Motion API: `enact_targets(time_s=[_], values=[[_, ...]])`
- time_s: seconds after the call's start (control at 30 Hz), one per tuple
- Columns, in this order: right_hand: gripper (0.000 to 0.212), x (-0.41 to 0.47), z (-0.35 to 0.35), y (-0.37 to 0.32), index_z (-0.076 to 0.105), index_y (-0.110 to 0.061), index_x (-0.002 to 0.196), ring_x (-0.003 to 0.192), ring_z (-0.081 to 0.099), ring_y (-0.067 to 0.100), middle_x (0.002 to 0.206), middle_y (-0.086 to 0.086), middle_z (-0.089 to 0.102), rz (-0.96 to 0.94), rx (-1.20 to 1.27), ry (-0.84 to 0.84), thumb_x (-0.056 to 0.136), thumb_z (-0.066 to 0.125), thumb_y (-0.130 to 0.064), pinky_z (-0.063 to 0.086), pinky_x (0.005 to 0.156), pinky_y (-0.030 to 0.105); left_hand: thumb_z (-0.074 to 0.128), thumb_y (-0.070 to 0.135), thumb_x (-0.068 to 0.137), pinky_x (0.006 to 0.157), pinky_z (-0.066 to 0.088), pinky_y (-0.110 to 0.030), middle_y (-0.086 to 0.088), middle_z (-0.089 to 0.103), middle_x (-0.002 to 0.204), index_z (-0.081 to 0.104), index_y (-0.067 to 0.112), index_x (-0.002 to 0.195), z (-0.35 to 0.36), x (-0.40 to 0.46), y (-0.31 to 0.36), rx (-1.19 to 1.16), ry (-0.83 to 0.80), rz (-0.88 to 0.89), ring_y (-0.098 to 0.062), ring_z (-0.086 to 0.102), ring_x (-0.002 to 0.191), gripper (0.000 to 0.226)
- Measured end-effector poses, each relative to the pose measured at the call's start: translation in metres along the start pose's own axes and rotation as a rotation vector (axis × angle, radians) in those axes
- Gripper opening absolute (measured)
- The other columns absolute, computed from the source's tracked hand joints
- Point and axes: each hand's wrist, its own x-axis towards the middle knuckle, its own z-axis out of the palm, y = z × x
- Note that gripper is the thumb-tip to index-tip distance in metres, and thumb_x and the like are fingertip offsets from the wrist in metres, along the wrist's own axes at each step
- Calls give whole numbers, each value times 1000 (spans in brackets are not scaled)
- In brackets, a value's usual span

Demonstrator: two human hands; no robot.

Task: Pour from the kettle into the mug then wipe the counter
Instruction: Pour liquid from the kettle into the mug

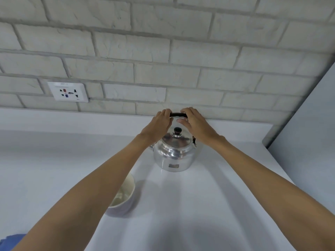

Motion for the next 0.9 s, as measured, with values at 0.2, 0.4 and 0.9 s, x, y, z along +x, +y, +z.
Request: enact_targets(time_s=[0.2,0.4,0.9], values=[[25,2,8,3,50,-2,100,86,44,18,97,14,52,-48,-49,45,100,39,-24,40,77,27,31,7,101,67,32,-27,-5,38,87,44,3,100,6,-2,-1,-35,21,13,-15,33,73,14],[24,-8,5,0,48,-3,98,73,41,15,94,12,52,-59,-90,81,99,40,-25,33,62,25,28,15,102,67,29,-21,-2,37,87,41,7,95,-1,-10,6,-33,-20,37,-13,31,73,16],[62,-1,-125,-107,50,-11,55,44,42,14,44,-4,46,62,174,591,78,52,-69,35,51,27,38,5,98,77,43,-22,-5,46,96,39,10,93,-140,-15,93,-66,248,221,-12,47,90,7]])
